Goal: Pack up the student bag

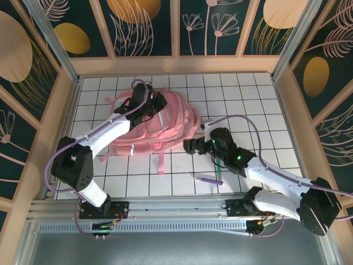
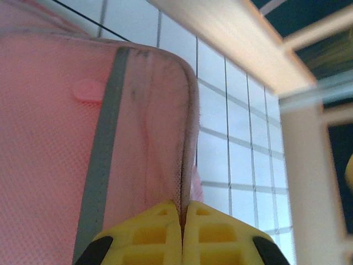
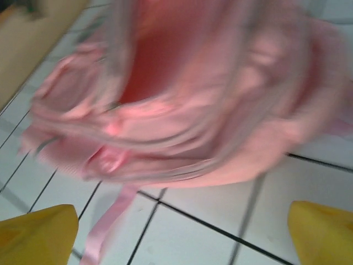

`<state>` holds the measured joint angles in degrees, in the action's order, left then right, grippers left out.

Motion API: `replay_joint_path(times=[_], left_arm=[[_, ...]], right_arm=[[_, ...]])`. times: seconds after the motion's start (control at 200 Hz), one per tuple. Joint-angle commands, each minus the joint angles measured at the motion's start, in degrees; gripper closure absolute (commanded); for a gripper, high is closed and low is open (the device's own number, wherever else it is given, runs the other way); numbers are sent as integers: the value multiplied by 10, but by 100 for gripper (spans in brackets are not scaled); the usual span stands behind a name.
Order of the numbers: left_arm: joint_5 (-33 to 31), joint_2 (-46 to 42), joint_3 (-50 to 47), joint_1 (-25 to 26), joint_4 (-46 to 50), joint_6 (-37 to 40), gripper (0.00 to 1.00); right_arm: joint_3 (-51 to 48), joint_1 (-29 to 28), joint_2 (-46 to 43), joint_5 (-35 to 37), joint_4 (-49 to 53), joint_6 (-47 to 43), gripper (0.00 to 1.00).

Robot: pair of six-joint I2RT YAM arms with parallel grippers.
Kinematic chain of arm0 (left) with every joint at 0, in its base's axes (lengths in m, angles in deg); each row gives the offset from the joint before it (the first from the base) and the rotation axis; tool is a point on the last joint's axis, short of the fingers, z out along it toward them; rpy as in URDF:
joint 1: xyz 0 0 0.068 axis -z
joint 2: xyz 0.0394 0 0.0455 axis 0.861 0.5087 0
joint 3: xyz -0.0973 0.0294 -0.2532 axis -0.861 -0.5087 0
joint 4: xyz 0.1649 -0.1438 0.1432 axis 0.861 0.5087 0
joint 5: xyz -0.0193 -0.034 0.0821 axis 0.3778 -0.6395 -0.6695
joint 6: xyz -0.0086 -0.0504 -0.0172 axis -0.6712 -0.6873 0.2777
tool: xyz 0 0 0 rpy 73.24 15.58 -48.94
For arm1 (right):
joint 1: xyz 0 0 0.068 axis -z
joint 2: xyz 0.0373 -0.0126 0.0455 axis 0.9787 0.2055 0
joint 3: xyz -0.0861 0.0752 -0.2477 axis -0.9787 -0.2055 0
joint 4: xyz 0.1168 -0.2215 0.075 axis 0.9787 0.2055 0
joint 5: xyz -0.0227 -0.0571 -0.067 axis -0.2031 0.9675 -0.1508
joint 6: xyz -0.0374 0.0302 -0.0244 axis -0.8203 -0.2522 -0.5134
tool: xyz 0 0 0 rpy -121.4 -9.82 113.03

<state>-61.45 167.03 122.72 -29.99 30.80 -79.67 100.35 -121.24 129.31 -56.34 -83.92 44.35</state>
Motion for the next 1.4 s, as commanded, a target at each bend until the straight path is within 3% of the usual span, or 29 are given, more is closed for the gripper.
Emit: replay_joint_path(times=[0.0,0.1,0.155,0.23,0.275,0.31,0.571,0.741,0.901,1.041,1.171,1.396], left_arm=[[126,4,61,3,49,166,100],[148,39,124,4,154,260,100],[134,75,174,7,221,307,100],[113,112,234,10,301,358,100],[101,124,253,11,327,381,100],[89,128,261,11,336,394,100],[22,101,261,10,360,443,100],[42,88,282,10,369,434,100],[29,68,283,10,357,426,100],[53,63,270,11,335,425,100],[71,50,233,11,291,427,100],[114,1,180,11,234,434,100]], right_arm=[[55,79,7,73,236,177,1],[69,165,41,15,351,196,2],[64,193,64,-25,376,182,11],[56,200,92,-74,378,144,20],[56,198,107,-88,376,119,32],[64,187,117,-78,381,107,34],[44,156,171,-44,351,107,40],[44,144,231,-44,300,95,48],[50,139,235,-22,292,114,78],[73,154,211,0,305,127,84],[117,173,175,-11,337,149,87],[224,171,148,-152,353,221,88]])
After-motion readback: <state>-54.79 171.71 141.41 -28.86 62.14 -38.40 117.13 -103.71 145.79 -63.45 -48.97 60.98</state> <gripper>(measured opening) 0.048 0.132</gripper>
